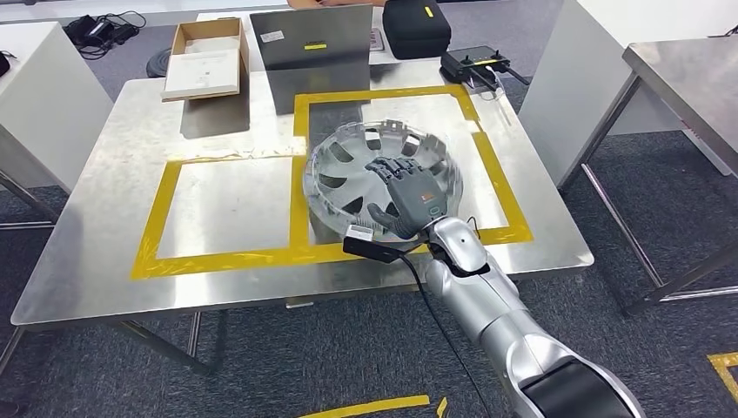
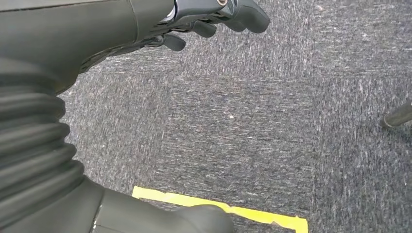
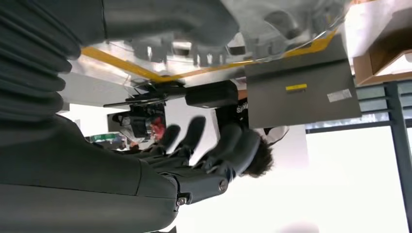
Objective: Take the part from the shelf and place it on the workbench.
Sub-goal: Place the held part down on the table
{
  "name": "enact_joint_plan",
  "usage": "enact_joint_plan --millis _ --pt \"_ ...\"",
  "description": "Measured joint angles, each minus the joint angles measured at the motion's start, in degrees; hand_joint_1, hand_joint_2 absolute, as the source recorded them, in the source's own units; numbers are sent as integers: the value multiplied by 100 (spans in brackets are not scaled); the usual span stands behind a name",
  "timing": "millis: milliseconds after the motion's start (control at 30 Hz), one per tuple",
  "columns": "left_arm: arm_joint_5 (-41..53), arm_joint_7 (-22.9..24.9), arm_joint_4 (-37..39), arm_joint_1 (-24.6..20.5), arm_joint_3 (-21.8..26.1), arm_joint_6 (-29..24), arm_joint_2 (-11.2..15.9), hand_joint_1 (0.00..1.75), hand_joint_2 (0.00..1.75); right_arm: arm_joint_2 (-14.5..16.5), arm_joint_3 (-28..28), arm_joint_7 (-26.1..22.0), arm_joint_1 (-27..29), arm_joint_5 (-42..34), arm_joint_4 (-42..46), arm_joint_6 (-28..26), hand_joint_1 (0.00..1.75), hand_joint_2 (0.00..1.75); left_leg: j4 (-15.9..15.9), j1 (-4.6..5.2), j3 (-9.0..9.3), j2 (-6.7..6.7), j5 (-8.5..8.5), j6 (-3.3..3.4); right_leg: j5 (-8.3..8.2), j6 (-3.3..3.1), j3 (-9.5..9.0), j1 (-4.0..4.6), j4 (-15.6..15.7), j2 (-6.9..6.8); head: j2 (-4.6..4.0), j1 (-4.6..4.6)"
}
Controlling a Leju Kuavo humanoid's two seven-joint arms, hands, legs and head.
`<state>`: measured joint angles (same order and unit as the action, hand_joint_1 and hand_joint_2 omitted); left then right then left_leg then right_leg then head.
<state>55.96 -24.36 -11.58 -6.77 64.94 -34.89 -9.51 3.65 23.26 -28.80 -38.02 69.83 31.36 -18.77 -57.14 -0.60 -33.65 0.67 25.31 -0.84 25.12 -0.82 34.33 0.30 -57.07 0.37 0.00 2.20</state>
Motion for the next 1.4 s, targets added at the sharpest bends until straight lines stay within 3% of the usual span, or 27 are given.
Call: enact_joint_plan --millis 300,667,900,967,1033,1100,1133,1167,1200,1300,1333,1400 --pt "-16 174 0 -29 0 23 1 0 0 24 -36 -105 -2 66 -4 -285 0 0 -4 0 0 -1 0 0 -3 4 -2 0 0 1 0 0" --pt "-86 227 0 -12 6 62 0 0 0 90 -36 -203 4 34 293 -225 0 0 -4 0 -3 0 0 1 -3 5 -2 1 3 1 0 3" --pt "-17 250 0 -21 3 95 9 0 0 87 -36 -224 56 -28 596 -99 0 0 -54 34 -13 -3 26 82 -18 82 -20 -23 23 6 0 -2" --pt "-13 250 1 -29 2 95 1 0 0 84 -39 -224 67 -36 652 -93 0 0 -5 -5 13 -26 -21 126 27 123 -14 -16 -18 11 0 -1" --pt "4 248 -1 -36 1 95 -6 0 0 78 -45 -224 75 -47 698 -92 0 0 45 -52 29 -59 -67 168 300 172 135 -19 -393 9 0 8" --pt "26 251 -5 -39 1 95 -1 0 0 69 -50 -222 112 -64 728 -88 0 0 41 -59 8 -74 -79 177 708 223 461 -55 -1172 3 0 15" --pt "32 259 -7 -39 1 95 1 0 0 63 -51 -219 144 -73 742 -83 0 0 32 -66 -5 -79 -83 172 829 244 598 -76 -1505 1 0 15" --pt "33 266 -8 -39 2 95 2 0 0 57 -53 -214 175 -81 758 -77 0 0 17 -75 -22 -82 -86 163 843 263 650 -95 -1659 -2 0 16" --pt "34 273 -9 -39 2 95 2 0 0 52 -55 -210 198 -86 775 -72 0 0 -2 -89 -38 -84 -89 149 743 278 587 -113 -1573 -6 0 17" --pt "34 277 -11 -44 1 95 1 0 0 47 -58 -207 206 -88 843 -66 0 0 -51 -129 -88 -83 -101 60 272 297 -30 -140 -447 -15 0 23" --pt "34 277 -13 -47 1 95 2 0 0 45 -59 -207 204 -89 866 -64 0 0 -54 -135 -102 -80 -116 14 198 272 -162 -128 -188 -6 0 30" --pt "34 281 -15 -45 0 95 3 0 0 38 -65 -205 205 -104 891 -53 0 0 -30 -139 -125 -73 -172 -86 158 187 -199 -76 -62 19 0 41"
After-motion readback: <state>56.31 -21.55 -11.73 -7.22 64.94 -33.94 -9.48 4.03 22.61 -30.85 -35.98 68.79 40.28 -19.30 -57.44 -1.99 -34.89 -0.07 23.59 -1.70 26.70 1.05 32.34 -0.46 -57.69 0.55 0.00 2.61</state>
